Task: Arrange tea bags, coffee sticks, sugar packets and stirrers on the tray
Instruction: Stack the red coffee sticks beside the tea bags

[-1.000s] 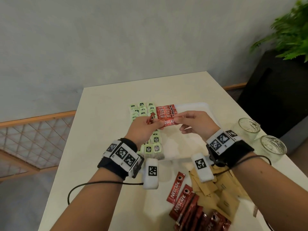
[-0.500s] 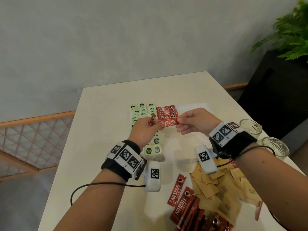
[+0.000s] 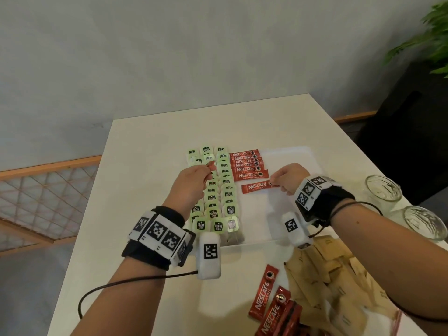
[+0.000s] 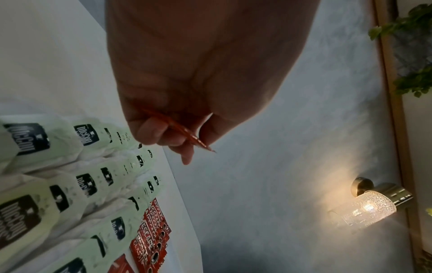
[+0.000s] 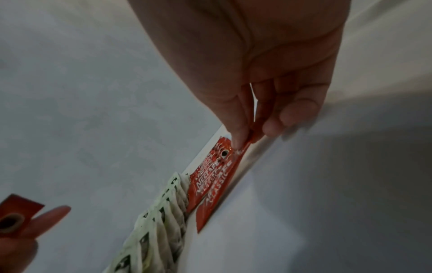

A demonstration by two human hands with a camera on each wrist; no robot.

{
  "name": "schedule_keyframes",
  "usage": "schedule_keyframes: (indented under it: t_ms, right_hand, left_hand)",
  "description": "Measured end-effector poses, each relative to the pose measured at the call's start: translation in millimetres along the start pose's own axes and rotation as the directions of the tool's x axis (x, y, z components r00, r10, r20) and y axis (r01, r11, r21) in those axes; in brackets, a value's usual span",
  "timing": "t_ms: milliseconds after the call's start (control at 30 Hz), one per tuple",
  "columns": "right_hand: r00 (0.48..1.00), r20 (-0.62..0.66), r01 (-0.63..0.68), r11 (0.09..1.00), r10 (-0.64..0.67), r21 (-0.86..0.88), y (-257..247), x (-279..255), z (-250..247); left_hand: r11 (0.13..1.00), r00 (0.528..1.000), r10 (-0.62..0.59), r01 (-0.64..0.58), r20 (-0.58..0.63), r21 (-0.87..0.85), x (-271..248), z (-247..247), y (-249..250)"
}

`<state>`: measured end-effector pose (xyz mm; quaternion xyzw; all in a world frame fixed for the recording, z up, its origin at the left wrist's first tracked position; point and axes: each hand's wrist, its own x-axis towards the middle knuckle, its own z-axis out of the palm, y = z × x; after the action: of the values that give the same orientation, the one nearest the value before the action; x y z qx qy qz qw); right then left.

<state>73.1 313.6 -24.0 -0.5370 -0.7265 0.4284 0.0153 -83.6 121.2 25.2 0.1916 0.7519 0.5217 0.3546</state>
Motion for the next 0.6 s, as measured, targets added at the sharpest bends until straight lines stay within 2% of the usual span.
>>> schedule_keyframes:
  t_ms: [133,300,600]
  right_hand:
    - [0.998,-0.057,0.007,0.999,-0.01,-0.047,-7,11,9]
    - [0.994,-0.111,0.021,0.998,-0.027,-0.055,-10,15,17]
    - [0.995,-0.087,0.048,0.999,-0.049,-0.017,-18,14,15]
  left_hand:
    - [0.998,0.998,0.06,-0.06,0.018,0.027,3,-1,-5]
    - [0.999,0.998,0.053,-0.053,0.014,0.01,6,-1,-9]
    - [0.998,0.997,0.048,-0.046,0.057,-0.042,4,-6,-14]
